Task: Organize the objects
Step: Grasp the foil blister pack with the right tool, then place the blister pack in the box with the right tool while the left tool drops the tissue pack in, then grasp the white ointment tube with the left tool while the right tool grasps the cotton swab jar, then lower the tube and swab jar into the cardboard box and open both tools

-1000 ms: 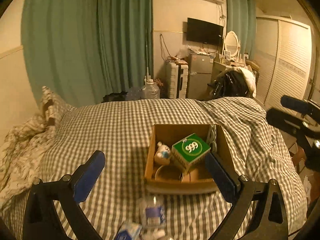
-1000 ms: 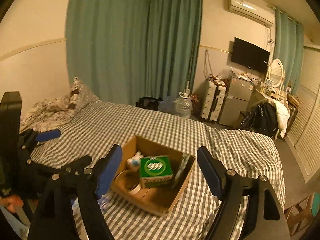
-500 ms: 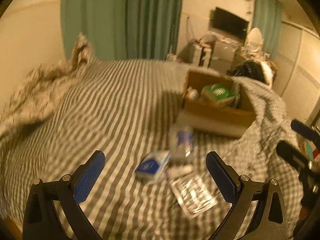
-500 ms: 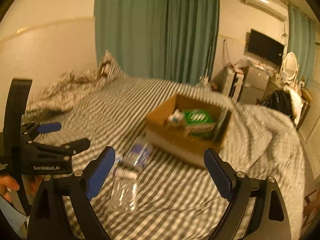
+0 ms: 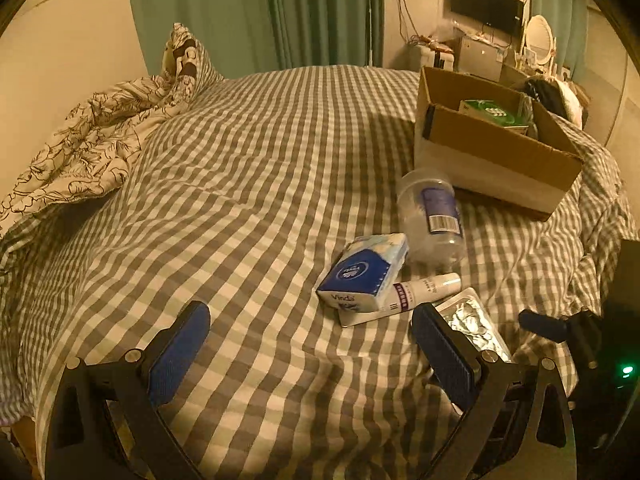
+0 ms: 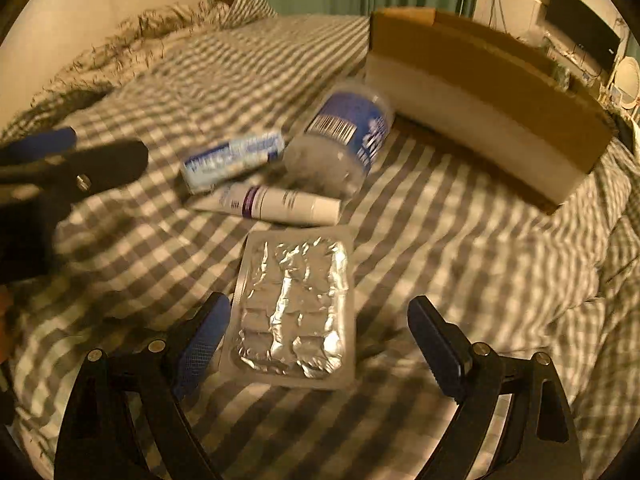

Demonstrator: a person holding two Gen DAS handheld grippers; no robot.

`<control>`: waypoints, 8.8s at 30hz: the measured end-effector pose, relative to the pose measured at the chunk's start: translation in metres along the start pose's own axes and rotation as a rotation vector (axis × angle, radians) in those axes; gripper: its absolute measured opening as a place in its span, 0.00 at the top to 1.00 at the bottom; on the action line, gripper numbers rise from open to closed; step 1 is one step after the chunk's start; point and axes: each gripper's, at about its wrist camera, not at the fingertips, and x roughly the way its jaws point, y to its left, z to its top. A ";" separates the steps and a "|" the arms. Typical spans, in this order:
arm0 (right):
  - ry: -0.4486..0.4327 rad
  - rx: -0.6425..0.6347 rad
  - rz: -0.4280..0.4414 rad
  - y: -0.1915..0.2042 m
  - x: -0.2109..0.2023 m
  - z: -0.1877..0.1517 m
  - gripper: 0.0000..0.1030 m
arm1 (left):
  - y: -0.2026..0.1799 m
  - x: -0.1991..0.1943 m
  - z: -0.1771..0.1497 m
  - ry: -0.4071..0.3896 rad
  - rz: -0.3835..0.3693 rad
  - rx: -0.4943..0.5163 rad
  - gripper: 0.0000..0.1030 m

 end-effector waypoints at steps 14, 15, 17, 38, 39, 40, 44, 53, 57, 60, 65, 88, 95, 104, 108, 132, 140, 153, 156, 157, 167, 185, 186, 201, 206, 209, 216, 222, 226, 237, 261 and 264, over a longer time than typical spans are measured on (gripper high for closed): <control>-0.060 0.007 0.010 -0.022 -0.020 0.005 0.34 | -0.014 0.006 0.011 0.015 -0.002 0.011 0.00; -0.078 0.008 -0.003 -0.028 -0.028 0.008 0.34 | -0.018 0.007 0.013 0.012 -0.014 0.014 0.00; -0.113 0.022 -0.022 -0.044 -0.042 0.014 0.34 | -0.024 0.014 0.021 -0.002 -0.041 -0.012 0.00; -0.102 0.114 -0.029 -0.108 -0.042 0.011 0.34 | -0.041 0.101 0.025 0.164 -0.071 0.027 0.56; -0.105 0.116 -0.030 -0.108 -0.043 0.011 0.34 | -0.041 0.097 0.024 0.161 -0.080 0.024 0.57; -0.109 0.116 -0.033 -0.108 -0.045 0.011 0.34 | -0.041 0.092 0.023 0.155 -0.087 0.023 0.58; -0.129 0.108 -0.039 -0.102 -0.057 0.011 0.34 | -0.045 0.066 0.020 0.121 -0.108 0.037 0.58; -0.227 0.093 -0.064 -0.093 -0.120 0.013 0.34 | -0.057 -0.020 0.032 -0.011 -0.187 0.064 0.59; -0.314 0.032 -0.120 -0.087 -0.161 0.029 0.34 | -0.062 -0.054 0.056 -0.072 -0.247 0.089 0.58; -0.384 0.012 -0.137 -0.090 -0.195 0.050 0.34 | -0.069 -0.078 0.082 -0.117 -0.275 0.113 0.58; -0.466 0.043 -0.120 -0.116 -0.231 0.094 0.34 | -0.092 -0.094 0.131 -0.184 -0.286 0.158 0.58; -0.294 0.177 -0.071 -0.230 -0.061 0.169 0.34 | -0.172 0.099 0.203 0.034 -0.270 0.250 0.58; -0.350 0.222 -0.037 -0.237 -0.074 0.164 0.16 | -0.168 0.080 0.200 -0.029 -0.243 0.231 0.16; -0.400 0.175 -0.108 -0.208 -0.153 0.156 0.16 | -0.132 -0.001 0.204 -0.127 -0.216 0.175 0.05; -0.429 0.150 -0.122 -0.193 -0.192 0.145 0.15 | -0.114 -0.046 0.198 -0.182 -0.207 0.154 0.04; -0.328 0.039 -0.070 -0.121 -0.136 0.053 0.01 | -0.055 0.001 0.037 -0.047 -0.069 0.013 0.00; -0.204 0.061 -0.031 -0.127 -0.066 0.041 0.01 | -0.074 0.078 0.000 0.101 -0.042 0.117 0.00; -0.105 0.112 -0.030 -0.135 -0.030 0.032 0.01 | -0.099 0.086 -0.008 0.125 -0.148 0.255 0.66; -0.112 0.117 -0.037 -0.133 -0.034 0.030 0.01 | -0.093 0.071 -0.011 0.153 -0.170 0.238 0.80; -0.117 0.118 -0.041 -0.132 -0.037 0.029 0.01 | -0.089 0.064 -0.012 0.169 -0.199 0.216 0.85; -0.157 0.104 -0.043 -0.098 -0.061 0.041 0.01 | -0.034 0.012 0.029 0.041 -0.200 0.072 0.85; 0.032 0.091 -0.021 -0.023 0.057 0.108 0.09 | 0.026 0.059 0.055 0.037 -0.125 -0.074 0.85; 0.036 0.089 -0.022 -0.023 0.061 0.109 0.11 | 0.028 0.060 0.055 0.037 -0.127 -0.078 0.85; -0.009 0.040 -0.003 -0.027 0.001 0.093 0.41 | 0.016 0.017 0.059 -0.017 -0.129 -0.068 0.85; -0.089 0.031 -0.022 -0.037 -0.058 0.083 0.41 | -0.003 -0.025 0.070 -0.083 -0.164 -0.052 0.85; -0.157 0.033 -0.026 -0.047 -0.098 0.080 0.41 | -0.019 -0.049 0.080 -0.123 -0.184 -0.026 0.85; -0.339 0.054 -0.077 -0.086 -0.192 0.098 0.41 | -0.065 -0.083 0.123 -0.198 -0.253 0.030 0.85; -0.373 0.093 -0.106 -0.133 -0.208 0.130 0.41 | -0.107 -0.068 0.168 -0.210 -0.306 0.085 0.85; -0.338 0.129 -0.092 -0.163 -0.183 0.145 0.41 | -0.130 -0.034 0.187 -0.170 -0.308 0.104 0.85; -0.181 0.139 -0.025 -0.203 -0.086 0.156 0.40 | -0.158 0.072 0.201 -0.029 -0.307 0.126 0.85; -0.371 0.222 -0.072 -0.198 -0.198 0.151 0.24 | -0.127 -0.044 0.211 -0.244 -0.263 0.073 0.14; -0.424 0.213 -0.106 -0.184 -0.234 0.145 0.19 | -0.120 -0.085 0.212 -0.314 -0.272 0.081 0.03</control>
